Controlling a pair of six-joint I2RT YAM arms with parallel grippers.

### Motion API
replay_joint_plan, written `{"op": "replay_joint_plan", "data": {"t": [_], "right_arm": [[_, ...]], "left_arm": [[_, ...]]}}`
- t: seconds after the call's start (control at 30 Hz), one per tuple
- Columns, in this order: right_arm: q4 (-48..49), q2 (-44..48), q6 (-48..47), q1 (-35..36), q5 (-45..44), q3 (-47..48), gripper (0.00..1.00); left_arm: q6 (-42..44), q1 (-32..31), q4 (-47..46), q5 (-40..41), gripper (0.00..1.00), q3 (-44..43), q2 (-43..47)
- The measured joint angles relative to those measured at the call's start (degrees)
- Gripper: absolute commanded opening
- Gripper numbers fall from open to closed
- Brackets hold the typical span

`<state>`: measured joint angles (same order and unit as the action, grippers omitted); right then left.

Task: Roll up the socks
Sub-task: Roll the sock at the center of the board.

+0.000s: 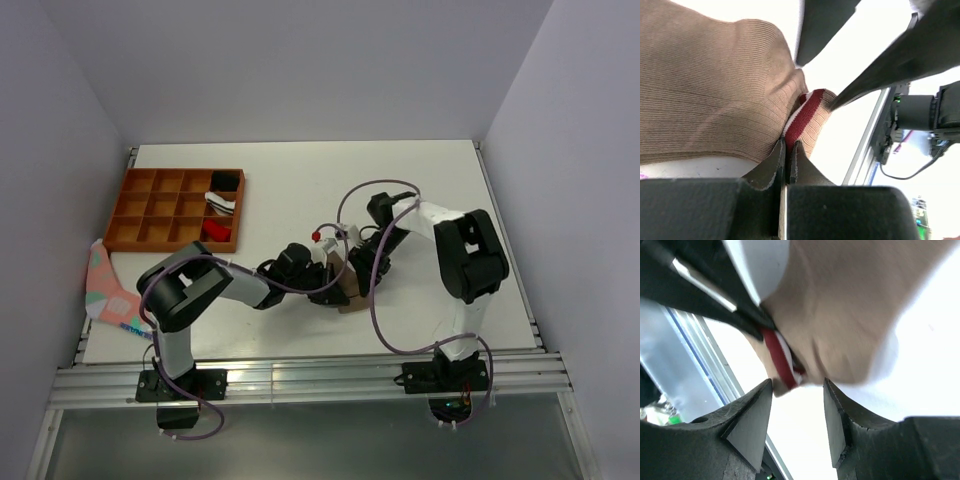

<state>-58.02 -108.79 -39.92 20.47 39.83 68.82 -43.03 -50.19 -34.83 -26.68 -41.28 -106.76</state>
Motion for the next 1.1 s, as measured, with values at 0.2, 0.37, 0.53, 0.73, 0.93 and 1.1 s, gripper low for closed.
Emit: {"op": "replay_joint_plan", "data": {"t": [0.2, 0.37, 0.53, 0.73, 0.93, 1.1], "right_arm": [[2.3, 7.3, -0.4, -4.7, -1.1, -3.7, 0.53], [6.5, 14.5, -0.6, -7.3, -3.7, -8.9, 0.54], [10.7, 24.1, -1.1, -7.1, -6.2, -14.0, 0.56], [17.4, 32.7, -2.3, -2.8, -10.1, -18.5, 0.56], [24.8, 36.9, -2.5, 9.5, -14.8, -27.2, 0.57], [28.5, 37.7, -2.5, 17.4, -18.2, -29.8, 0.58]], "left_arm": [[-3.5, 2.0, -1.0, -4.1, 0.0, -0.5, -1.9], [-4.7, 3.7, 3.8, -7.6, 0.0, -3.7, -3.5], [-4.0, 4.3, 13.4, -8.6, 0.0, -7.9, -3.6], [-1.8, 5.4, 23.7, -11.0, 0.0, -12.2, -4.2], [-0.1, 6.2, 30.4, -13.4, 0.0, -14.9, -5.0], [1.0, 6.4, 34.7, -14.3, 0.0, -16.9, -5.7]]}}
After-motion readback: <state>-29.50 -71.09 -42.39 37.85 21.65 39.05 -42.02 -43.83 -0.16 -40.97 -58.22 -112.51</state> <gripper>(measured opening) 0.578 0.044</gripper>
